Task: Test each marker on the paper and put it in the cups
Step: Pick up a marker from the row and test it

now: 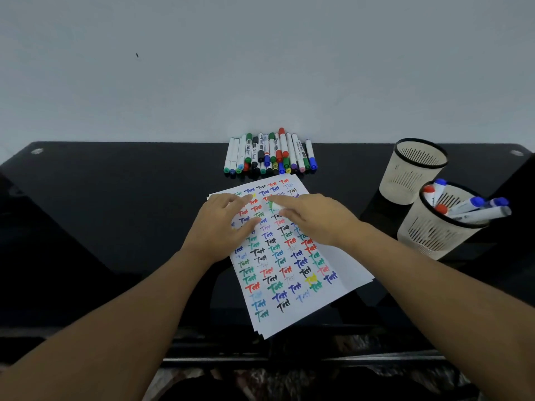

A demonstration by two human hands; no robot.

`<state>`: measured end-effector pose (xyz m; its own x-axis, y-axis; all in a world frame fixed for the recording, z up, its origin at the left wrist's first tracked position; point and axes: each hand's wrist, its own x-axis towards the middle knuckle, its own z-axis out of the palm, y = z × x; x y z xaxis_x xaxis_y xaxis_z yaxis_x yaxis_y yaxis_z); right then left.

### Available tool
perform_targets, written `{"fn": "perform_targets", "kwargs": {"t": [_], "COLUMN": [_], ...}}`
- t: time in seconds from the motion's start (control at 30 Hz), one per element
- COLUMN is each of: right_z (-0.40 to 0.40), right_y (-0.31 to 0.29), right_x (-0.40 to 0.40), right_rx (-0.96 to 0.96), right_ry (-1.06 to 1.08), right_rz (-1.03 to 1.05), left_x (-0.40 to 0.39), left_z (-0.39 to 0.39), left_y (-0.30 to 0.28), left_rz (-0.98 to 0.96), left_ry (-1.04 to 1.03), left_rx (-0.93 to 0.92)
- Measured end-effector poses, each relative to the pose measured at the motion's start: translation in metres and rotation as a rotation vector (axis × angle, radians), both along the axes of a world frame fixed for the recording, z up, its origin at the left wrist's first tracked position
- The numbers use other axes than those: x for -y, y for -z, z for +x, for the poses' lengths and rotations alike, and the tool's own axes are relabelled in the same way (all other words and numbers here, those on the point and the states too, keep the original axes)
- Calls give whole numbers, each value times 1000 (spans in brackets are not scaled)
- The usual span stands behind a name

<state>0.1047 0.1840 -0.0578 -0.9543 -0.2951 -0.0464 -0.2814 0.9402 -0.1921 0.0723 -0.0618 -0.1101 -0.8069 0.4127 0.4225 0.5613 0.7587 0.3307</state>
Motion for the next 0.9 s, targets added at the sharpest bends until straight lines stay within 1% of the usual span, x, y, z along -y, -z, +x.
{"fn": "perform_targets", "kwargs": {"t": [0.13,0.27,0.33,0.53,0.6,0.7,0.8,0.9], "right_z": [1,-4,-4,-5,-2,3,10,20], "right_y": [0,3,4,3,3,0,-4,-7], "right_x": [11,20,22,27,29,23,10,0], "right_rx": [-3,-87,-124,-94,-73,16,66,81], "right_ry": [51,-35,-61,-41,0,112,188,333], "right_rz": [16,154,184,121,48,-185,-352,-660], "left_x": [0,1,1,3,3,4,3,2], "left_z": [1,1,0,-2,-2,-3,-3,-2], "left_y": [1,2,4,5,4,4,3,1], "left_rz": [-3,2,-5,-16,-20,-29,-36,-11], "left_ry": [23,59,90,138,116,60,20,3], "left_rx": [-30,-82,-118,-163,-137,-60,8,79]}}
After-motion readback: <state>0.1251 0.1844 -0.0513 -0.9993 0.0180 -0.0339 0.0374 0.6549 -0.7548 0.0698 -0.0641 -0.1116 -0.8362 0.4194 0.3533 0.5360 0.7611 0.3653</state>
